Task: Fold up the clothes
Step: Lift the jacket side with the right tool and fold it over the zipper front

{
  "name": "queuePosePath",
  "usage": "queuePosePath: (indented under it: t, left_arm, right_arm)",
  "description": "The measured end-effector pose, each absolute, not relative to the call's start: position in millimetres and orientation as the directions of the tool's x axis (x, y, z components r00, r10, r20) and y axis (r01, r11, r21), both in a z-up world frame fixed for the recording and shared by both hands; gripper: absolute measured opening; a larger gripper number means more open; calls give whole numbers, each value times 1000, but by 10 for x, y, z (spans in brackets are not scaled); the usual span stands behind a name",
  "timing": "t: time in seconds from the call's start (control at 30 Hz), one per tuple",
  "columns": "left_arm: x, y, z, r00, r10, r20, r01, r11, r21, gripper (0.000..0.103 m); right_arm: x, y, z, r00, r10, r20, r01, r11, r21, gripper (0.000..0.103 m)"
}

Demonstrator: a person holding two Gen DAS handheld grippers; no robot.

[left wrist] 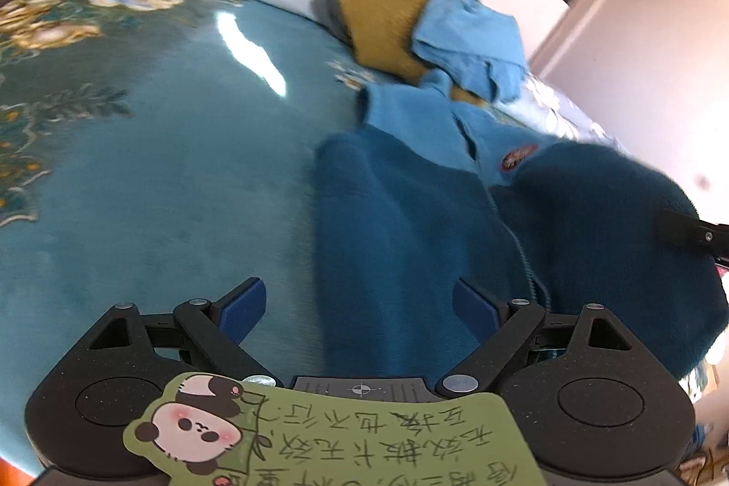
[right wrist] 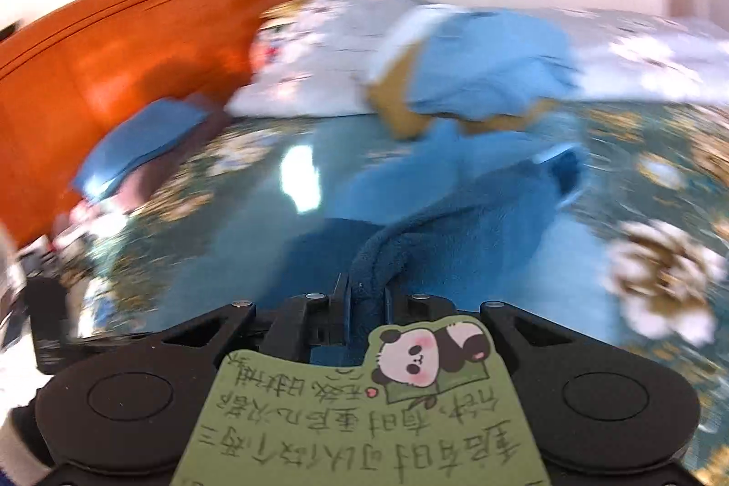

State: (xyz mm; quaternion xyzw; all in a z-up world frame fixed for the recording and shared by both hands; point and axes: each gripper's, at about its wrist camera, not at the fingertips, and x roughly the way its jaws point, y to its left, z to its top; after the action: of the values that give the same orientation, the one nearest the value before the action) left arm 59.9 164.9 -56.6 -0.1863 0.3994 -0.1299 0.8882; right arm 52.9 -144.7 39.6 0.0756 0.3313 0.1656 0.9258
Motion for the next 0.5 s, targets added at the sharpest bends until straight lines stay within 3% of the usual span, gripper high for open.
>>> queuePosePath:
  t: [0.13, 0.27, 0.5]
  left_arm:
    - [627, 1874, -572, 658, -338, -673, 20, 901, -433, 89]
    - [674, 2028, -538, 669, -317, -672, -13, 899, -437, 89]
    - [1121, 1808, -417, 648, -422, -634, 105, 874, -475, 89]
  right_arm:
    - [661, -814, 243, 649, 445, -617, -406, 889, 213, 14]
    - [782, -413, -150, 570, 456, -683, -441, 872, 214, 15]
    - [796, -277, -526, 529, 438, -727, -424, 878, 220, 20]
